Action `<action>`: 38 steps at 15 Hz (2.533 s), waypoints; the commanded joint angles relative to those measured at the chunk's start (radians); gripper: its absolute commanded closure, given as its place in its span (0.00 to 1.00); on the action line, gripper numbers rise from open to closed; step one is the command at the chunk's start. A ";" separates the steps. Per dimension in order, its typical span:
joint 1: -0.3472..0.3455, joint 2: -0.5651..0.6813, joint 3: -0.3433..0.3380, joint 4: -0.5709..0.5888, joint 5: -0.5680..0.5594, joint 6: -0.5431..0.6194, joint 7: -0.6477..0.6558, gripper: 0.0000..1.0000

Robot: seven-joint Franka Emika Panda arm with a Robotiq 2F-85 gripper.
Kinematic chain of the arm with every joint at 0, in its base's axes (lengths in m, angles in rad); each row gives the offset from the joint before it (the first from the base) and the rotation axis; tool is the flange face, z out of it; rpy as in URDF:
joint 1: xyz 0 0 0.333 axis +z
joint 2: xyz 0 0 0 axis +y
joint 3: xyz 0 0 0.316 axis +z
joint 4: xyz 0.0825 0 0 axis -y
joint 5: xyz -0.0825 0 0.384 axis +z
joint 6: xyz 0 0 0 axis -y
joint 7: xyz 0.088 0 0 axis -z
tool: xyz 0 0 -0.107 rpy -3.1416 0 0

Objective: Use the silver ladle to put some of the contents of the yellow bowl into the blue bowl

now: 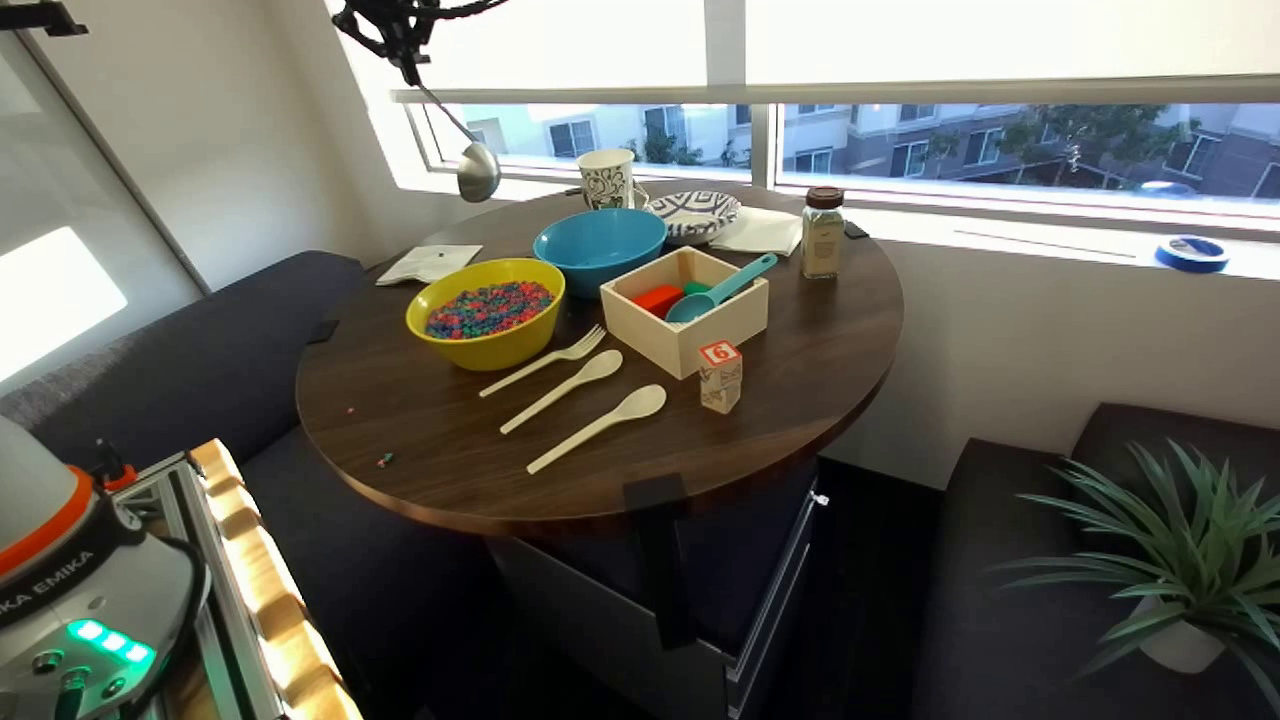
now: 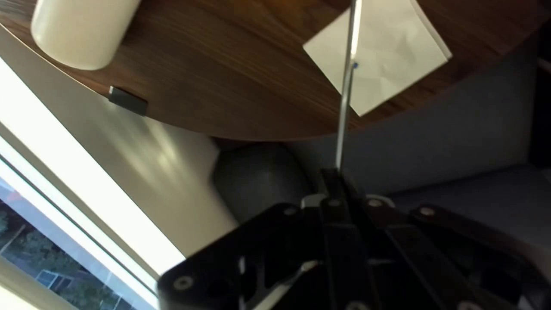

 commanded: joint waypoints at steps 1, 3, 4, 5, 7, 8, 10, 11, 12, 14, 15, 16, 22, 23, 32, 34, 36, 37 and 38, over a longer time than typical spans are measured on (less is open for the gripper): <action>-0.006 -0.048 -0.095 0.003 0.200 -0.147 -0.118 0.99; -0.027 -0.061 -0.154 0.000 0.295 -0.220 -0.165 0.99; -0.041 -0.065 -0.186 0.001 0.340 -0.260 -0.192 0.99; -0.057 -0.059 -0.211 0.003 0.370 -0.287 -0.214 0.99; -0.094 -0.041 -0.250 0.010 0.405 -0.323 -0.269 0.99; -0.108 -0.029 -0.263 0.012 0.412 -0.327 -0.303 0.99; -0.133 -0.002 -0.276 0.017 0.424 -0.321 -0.357 0.99; -0.142 0.014 -0.280 0.019 0.434 -0.317 -0.382 0.99; -0.151 0.032 -0.279 0.020 0.438 -0.309 -0.399 0.99; -0.165 0.065 -0.272 0.023 0.446 -0.304 -0.420 0.99; -0.171 0.079 -0.269 0.022 0.447 -0.305 -0.427 0.99; -0.176 0.095 -0.267 0.021 0.447 -0.303 -0.433 0.99; -0.187 0.154 -0.238 0.019 0.417 -0.306 -0.411 0.99; -0.186 0.157 -0.231 0.017 0.403 -0.304 -0.402 0.99; -0.182 0.161 -0.197 0.012 0.340 -0.281 -0.385 0.33; -0.181 0.151 -0.193 0.013 0.333 -0.281 -0.383 0.19; -0.180 0.137 -0.190 0.018 0.331 -0.285 -0.381 0.04; -0.179 0.128 -0.189 0.020 0.330 -0.283 -0.381 0.00; -0.179 0.120 -0.188 0.024 0.333 -0.290 -0.379 0.00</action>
